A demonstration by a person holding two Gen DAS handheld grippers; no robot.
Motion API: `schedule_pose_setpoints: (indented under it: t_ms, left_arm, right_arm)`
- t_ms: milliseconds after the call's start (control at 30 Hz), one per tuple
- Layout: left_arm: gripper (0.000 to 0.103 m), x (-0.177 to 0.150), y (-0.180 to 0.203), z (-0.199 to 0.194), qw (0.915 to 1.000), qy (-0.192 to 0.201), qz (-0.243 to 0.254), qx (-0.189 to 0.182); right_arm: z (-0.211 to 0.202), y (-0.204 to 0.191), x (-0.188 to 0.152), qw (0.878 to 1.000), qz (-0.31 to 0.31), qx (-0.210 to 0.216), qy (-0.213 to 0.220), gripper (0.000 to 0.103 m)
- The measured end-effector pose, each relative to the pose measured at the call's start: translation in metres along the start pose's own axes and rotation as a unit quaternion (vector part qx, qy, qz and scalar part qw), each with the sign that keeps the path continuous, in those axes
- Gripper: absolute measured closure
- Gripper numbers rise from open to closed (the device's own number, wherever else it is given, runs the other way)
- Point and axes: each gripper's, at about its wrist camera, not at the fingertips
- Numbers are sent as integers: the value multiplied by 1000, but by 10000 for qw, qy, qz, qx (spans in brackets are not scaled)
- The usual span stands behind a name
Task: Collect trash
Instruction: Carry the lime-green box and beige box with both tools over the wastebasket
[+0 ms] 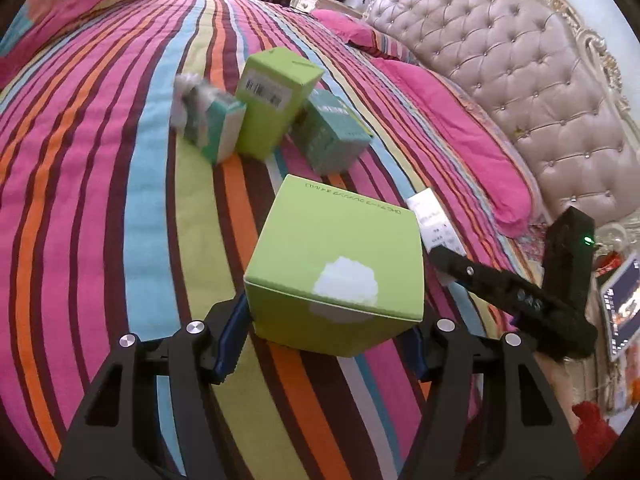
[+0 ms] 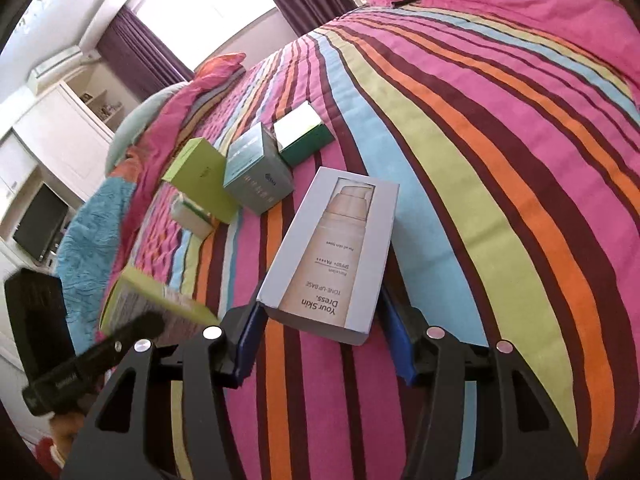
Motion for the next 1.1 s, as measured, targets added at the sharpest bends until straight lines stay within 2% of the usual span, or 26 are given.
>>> schedule_pose_setpoints:
  t_ms: [200,333,667,967,1100]
  left_arm:
    - [41,-47,2,-23,9998,-1,-164,-75]
    - [41,-72,7,-36,9998,-31,-202,32]
    - [41,-126,33,-73,9998,-4,107,163]
    - [41,-179,44,-87,9987,-311,278,298]
    - [41,-200,49,-86,9975,-493,378,343]
  right_arm:
    - [-22,-2,-18,9997,14,244,23,51]
    - [-37,-8,-31,9995,-90,313,16,51]
    - [-73,-17,-72,9983,-389,422,-84,51]
    - [-98,-34,-116,9952,-834,344,-391,51]
    - [-95,-36,-141,9926,-905,346,-737,51]
Point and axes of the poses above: each gripper's, at about its wrist camera, not at the fingertips, and z roughly the way its jaws point, y to its right, x to its top, and after that the axes turned 10 degrees about -y, right-handed
